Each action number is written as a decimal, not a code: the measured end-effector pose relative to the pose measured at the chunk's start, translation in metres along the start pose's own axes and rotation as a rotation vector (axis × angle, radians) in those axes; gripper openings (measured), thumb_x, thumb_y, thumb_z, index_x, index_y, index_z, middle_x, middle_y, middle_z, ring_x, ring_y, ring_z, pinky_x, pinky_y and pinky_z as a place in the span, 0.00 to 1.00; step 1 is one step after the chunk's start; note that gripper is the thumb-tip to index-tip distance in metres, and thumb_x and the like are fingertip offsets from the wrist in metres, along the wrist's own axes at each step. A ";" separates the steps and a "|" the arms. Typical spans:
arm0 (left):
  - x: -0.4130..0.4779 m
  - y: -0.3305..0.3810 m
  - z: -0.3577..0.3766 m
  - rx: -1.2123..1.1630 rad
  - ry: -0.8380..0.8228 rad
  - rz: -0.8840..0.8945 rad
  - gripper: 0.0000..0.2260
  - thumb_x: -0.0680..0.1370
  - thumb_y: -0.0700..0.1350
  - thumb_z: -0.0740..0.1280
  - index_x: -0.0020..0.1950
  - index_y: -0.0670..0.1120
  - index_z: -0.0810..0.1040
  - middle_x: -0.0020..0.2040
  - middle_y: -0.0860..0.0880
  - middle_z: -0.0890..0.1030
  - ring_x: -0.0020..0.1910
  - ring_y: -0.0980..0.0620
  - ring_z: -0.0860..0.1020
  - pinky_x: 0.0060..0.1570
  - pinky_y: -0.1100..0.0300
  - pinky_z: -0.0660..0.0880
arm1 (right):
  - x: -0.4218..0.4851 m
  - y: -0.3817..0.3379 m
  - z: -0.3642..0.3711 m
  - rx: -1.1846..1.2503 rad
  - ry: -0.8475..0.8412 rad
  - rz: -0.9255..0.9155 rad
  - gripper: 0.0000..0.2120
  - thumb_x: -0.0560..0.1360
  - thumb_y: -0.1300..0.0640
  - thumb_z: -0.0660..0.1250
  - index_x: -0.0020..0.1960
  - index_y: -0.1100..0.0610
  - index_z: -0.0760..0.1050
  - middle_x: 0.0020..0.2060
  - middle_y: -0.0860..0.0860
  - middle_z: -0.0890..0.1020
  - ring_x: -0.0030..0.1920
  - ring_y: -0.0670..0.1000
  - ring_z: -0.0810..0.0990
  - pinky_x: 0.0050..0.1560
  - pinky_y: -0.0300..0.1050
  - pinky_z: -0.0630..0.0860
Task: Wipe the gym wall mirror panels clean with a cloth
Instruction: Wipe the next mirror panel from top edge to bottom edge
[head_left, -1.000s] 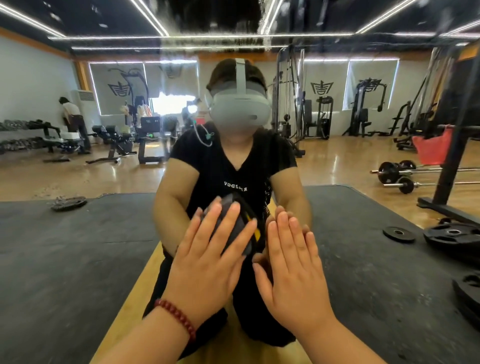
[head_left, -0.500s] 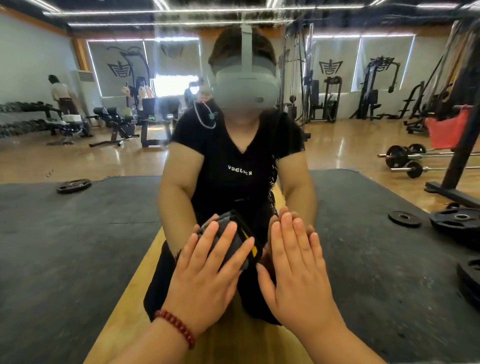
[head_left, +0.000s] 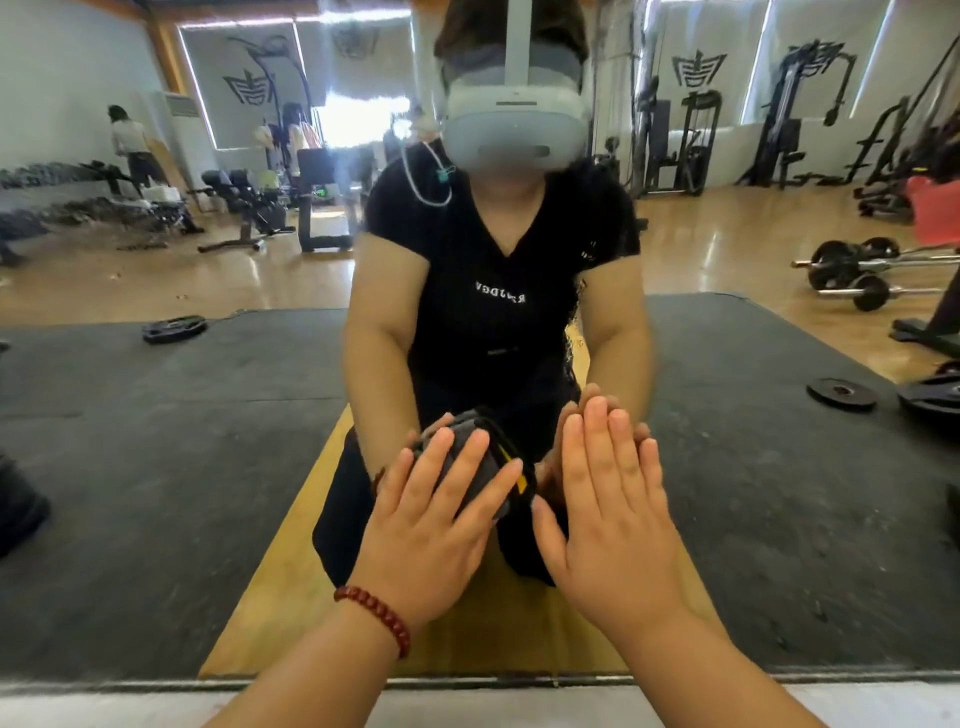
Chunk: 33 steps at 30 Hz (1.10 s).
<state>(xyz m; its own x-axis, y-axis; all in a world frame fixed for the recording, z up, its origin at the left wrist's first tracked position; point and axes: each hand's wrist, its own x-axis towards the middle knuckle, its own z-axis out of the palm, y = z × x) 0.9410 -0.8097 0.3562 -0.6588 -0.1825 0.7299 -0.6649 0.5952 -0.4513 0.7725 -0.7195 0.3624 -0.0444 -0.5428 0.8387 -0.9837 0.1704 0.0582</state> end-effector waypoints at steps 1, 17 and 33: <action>0.007 0.000 -0.006 -0.012 0.014 -0.016 0.25 0.83 0.54 0.50 0.80 0.52 0.52 0.81 0.45 0.41 0.80 0.43 0.41 0.77 0.46 0.39 | -0.005 0.000 0.002 0.000 -0.005 -0.007 0.36 0.80 0.46 0.55 0.81 0.59 0.44 0.80 0.55 0.45 0.80 0.55 0.47 0.79 0.53 0.45; -0.029 0.008 0.015 -0.033 0.026 0.049 0.33 0.79 0.51 0.59 0.81 0.53 0.48 0.81 0.46 0.42 0.80 0.43 0.42 0.77 0.45 0.41 | -0.039 -0.012 0.017 0.034 -0.046 -0.011 0.37 0.80 0.48 0.57 0.81 0.59 0.44 0.80 0.55 0.45 0.80 0.55 0.48 0.79 0.54 0.45; -0.093 0.050 0.056 -0.076 -0.029 0.005 0.39 0.76 0.49 0.64 0.81 0.52 0.45 0.81 0.45 0.39 0.79 0.42 0.39 0.76 0.43 0.38 | -0.113 -0.040 0.055 0.112 -0.136 0.177 0.41 0.77 0.50 0.61 0.80 0.60 0.41 0.80 0.56 0.41 0.80 0.58 0.44 0.79 0.59 0.45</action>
<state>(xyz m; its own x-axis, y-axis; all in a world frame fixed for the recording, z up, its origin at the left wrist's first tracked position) 0.9496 -0.8070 0.2371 -0.6724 -0.2010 0.7124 -0.6336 0.6539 -0.4135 0.8074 -0.7103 0.2358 -0.2336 -0.6198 0.7492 -0.9713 0.1848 -0.1500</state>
